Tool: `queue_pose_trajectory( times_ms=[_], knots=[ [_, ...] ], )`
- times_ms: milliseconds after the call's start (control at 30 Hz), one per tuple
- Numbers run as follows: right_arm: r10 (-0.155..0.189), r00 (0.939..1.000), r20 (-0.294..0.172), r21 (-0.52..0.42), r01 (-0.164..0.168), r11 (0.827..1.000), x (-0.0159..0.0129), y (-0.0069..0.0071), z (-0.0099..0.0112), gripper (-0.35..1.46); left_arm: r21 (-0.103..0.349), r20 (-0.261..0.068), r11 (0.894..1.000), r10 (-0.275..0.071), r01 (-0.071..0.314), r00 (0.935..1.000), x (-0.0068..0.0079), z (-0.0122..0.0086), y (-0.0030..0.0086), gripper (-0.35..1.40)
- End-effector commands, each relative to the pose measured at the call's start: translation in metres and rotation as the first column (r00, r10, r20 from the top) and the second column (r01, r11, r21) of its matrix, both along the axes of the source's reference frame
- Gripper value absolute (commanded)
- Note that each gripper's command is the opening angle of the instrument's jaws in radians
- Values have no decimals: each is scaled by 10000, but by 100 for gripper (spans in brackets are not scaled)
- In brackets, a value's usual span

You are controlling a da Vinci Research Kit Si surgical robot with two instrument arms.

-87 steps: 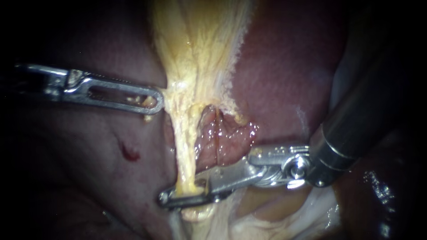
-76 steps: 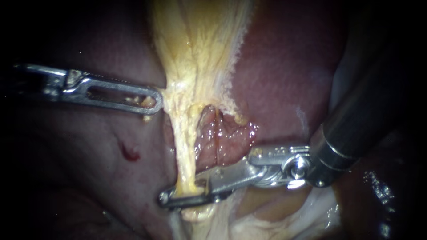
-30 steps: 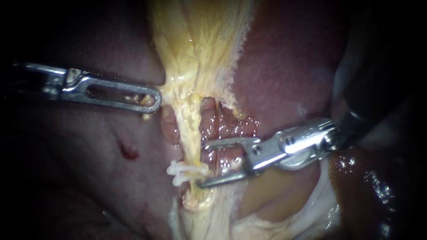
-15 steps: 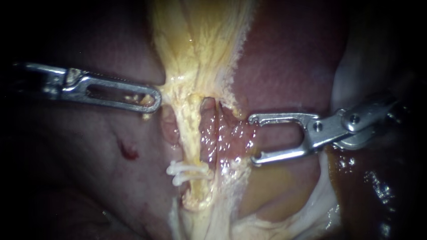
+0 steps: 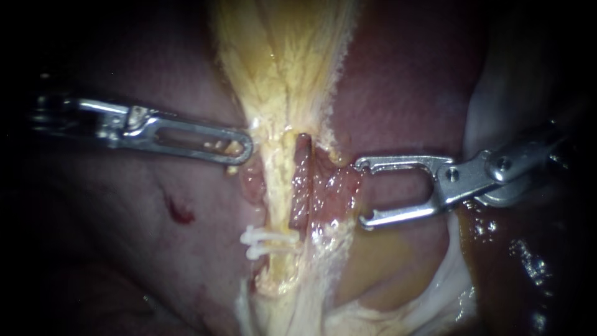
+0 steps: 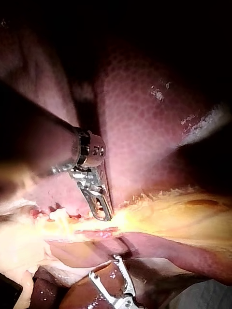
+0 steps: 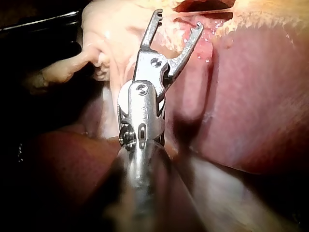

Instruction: Going back second clip left tube

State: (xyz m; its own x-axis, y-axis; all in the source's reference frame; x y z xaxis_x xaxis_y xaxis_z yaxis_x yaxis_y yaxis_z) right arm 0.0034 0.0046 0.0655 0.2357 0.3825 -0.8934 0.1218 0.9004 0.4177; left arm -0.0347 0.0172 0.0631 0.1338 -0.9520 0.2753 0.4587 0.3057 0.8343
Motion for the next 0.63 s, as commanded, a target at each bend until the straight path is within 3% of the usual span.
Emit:
queue_pose_trajectory(
  times_ms=[33,233,633],
  knots=[
    [2,10000,-1,2,-2,10000,0,0,0,50,8,-65,10000,32,-32,10000,-4,4,0,-35],
    [-61,9999,-101,42,62,10000,0,1,0,50,27,-111,9999,158,-157,9998,-18,21,-1,-35],
    [-102,9998,-140,64,103,9999,0,2,0,50,81,-125,9998,162,-161,9998,-17,24,0,-35]
  ],
)
